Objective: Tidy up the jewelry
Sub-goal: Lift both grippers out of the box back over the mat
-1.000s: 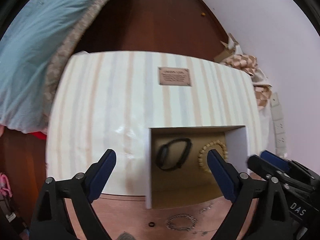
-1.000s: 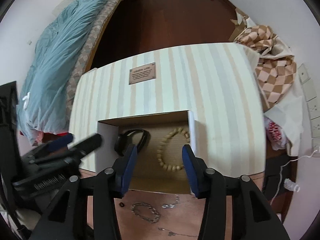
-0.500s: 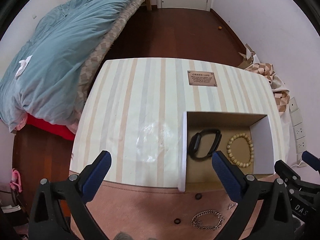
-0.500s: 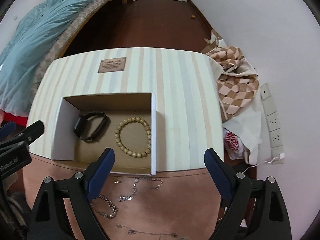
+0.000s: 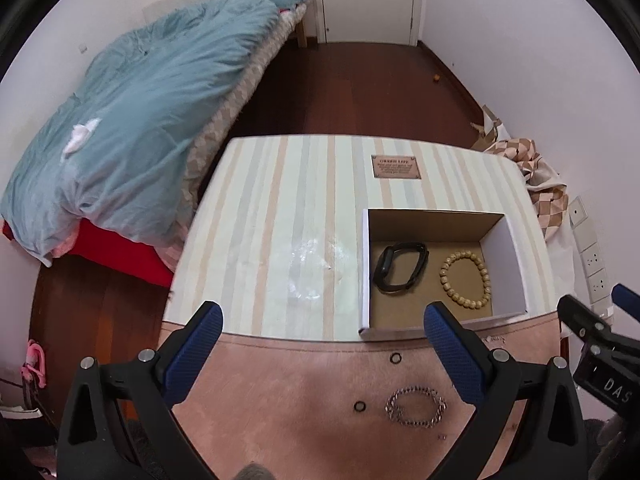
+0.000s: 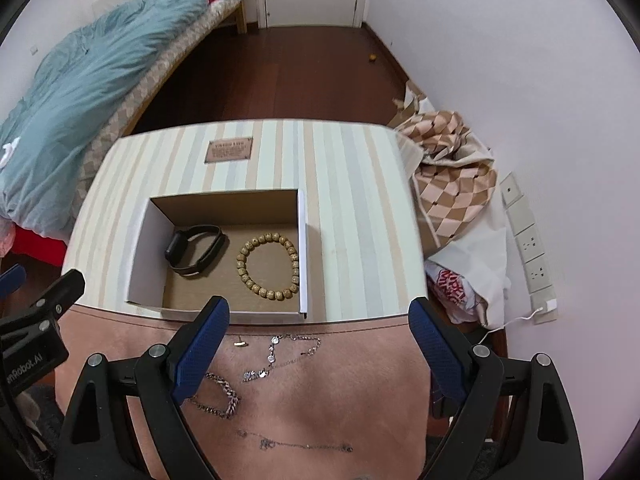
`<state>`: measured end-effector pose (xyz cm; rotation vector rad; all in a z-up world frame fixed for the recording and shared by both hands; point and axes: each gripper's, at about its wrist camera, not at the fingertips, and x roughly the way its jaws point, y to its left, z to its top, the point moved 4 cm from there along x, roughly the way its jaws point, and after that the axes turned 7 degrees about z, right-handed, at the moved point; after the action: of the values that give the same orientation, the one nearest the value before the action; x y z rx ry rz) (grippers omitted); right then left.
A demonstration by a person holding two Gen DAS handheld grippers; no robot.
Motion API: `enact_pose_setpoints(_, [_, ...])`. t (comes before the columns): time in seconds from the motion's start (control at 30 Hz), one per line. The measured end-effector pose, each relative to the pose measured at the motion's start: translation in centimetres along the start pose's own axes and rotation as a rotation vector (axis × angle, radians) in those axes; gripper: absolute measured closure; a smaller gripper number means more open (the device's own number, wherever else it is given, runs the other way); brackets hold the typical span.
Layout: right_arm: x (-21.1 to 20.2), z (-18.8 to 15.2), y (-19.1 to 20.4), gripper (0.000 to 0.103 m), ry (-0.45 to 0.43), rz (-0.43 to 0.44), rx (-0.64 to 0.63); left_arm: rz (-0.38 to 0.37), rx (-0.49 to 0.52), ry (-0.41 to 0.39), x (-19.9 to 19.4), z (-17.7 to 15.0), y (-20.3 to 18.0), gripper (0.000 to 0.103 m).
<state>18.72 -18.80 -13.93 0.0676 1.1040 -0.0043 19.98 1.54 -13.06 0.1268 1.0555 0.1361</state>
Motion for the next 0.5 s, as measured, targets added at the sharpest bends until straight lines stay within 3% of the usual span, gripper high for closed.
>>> enact_pose_setpoints(0.5, [-11.7,-2.8,-0.4,0.011,-0.182,0.027,0.017,-0.029,-0.022,-0.158,-10.9,-2.6,1.8,0.000])
